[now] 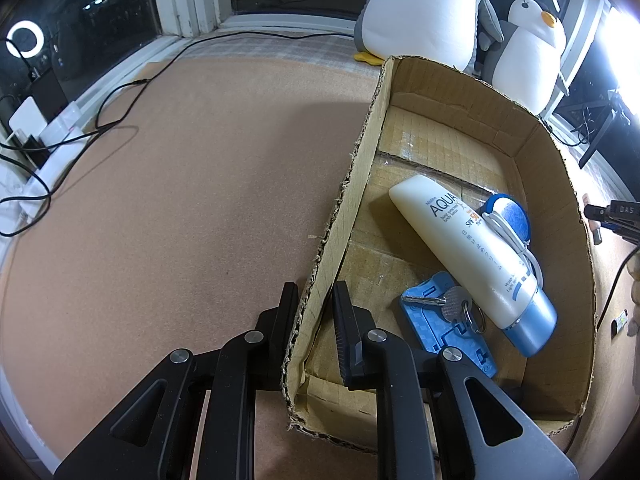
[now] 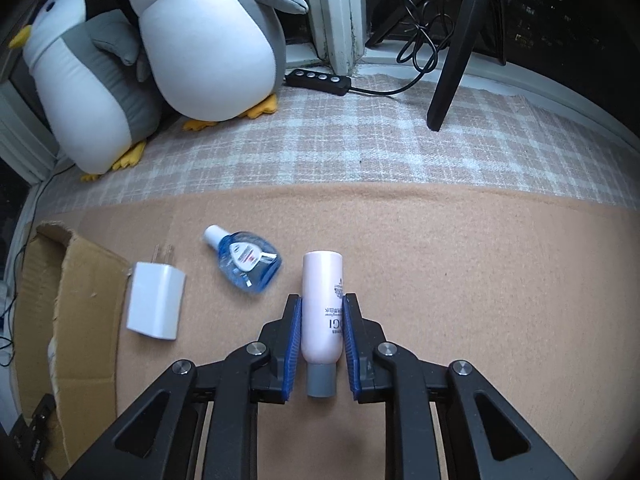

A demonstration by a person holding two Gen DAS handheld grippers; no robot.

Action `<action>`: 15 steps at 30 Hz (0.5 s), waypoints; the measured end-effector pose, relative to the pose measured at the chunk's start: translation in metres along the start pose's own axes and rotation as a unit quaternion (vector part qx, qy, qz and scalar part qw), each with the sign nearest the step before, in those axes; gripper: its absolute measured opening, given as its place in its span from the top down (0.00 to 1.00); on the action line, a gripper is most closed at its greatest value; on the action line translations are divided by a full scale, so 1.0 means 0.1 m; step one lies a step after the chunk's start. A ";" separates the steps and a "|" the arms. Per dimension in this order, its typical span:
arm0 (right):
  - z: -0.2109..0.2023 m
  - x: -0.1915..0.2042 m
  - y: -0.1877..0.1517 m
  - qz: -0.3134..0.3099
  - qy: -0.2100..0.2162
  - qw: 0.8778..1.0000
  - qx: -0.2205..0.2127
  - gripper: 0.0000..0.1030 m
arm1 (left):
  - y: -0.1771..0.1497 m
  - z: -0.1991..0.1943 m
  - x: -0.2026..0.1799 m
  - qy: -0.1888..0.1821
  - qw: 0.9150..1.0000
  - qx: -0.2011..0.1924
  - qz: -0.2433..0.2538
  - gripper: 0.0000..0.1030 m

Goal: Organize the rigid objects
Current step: 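Carry the pink-white bottle into the box and open the right gripper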

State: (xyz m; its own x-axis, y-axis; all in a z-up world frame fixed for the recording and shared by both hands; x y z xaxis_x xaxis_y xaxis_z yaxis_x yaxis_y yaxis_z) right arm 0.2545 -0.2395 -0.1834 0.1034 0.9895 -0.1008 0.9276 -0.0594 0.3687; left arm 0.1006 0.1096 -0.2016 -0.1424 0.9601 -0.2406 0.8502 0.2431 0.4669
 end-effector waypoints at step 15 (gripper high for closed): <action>-0.96 0.69 -0.21 -0.068 0.097 0.990 -0.077 0.83 | 0.00 0.00 0.00 0.000 1.000 0.000 0.000 0.85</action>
State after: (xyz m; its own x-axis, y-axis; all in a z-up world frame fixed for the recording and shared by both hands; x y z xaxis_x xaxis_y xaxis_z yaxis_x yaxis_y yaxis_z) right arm 0.2074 -0.1576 -0.1093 -0.1026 0.9946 0.0152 0.8611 0.0812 0.5019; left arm 0.1009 0.1096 -0.2017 -0.1432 0.9600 -0.2408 0.8501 0.2439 0.4668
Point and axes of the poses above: each gripper's, at about its wrist camera, not at the fingertips, and z roughly the way its jaws point, x to its left, y to its top, the point moved 1 cm from there along z, roughly the way its jaws point, and after that the axes turned 13 degrees about -y, right-handed, at the moved point
